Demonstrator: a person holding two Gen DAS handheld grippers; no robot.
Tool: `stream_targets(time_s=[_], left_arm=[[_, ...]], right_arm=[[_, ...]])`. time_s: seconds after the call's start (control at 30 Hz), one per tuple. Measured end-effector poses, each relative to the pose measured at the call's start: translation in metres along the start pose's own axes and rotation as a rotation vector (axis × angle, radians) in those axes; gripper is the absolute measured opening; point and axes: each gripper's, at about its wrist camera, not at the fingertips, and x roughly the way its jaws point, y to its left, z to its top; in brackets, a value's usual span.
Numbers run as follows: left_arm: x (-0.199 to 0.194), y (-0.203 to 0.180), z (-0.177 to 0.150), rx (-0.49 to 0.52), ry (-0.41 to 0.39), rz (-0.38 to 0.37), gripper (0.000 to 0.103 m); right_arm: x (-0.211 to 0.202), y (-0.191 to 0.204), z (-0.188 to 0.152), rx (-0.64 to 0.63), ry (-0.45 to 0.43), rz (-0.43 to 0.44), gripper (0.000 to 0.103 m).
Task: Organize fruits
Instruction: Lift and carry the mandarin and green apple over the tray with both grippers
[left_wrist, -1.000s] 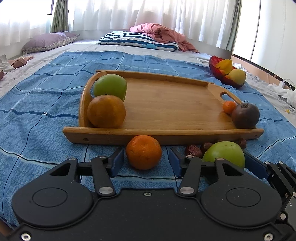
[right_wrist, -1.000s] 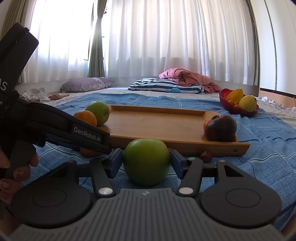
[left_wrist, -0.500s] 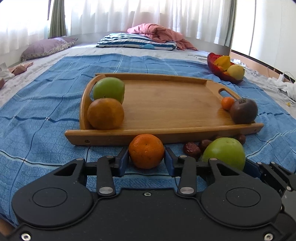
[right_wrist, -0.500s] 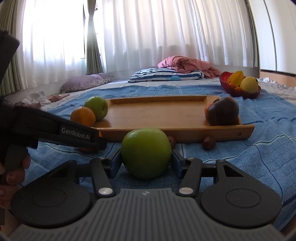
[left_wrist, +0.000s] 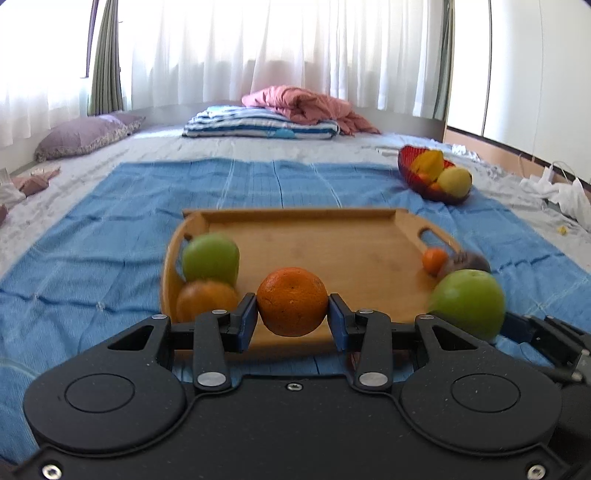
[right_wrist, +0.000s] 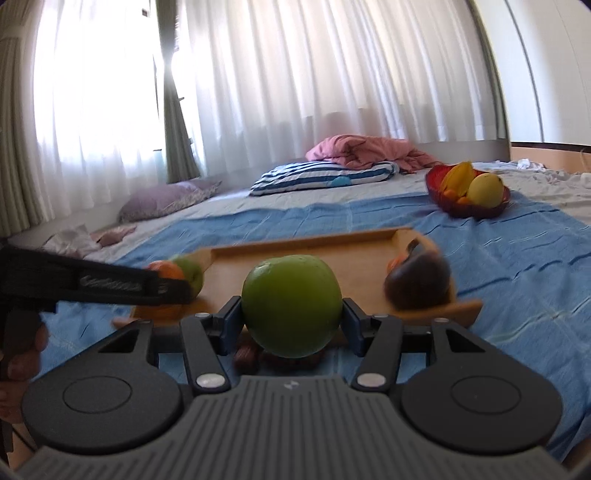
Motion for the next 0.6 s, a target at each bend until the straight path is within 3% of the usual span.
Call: stream_targets(time_s=[0.37,0.6], left_arm=[[0.015,0.013,0.052,-0.021,-0.049,0.040,0.039],[0.040,0.025,0.071,-0.055,-0.006,0.038,0.039]], right_arm=[[0.045,-0.044,0.061,0.059,0.075,-0.144,0.059],[0.072,-0.052,0.077,0.007,0.131,-0.153,0.059]])
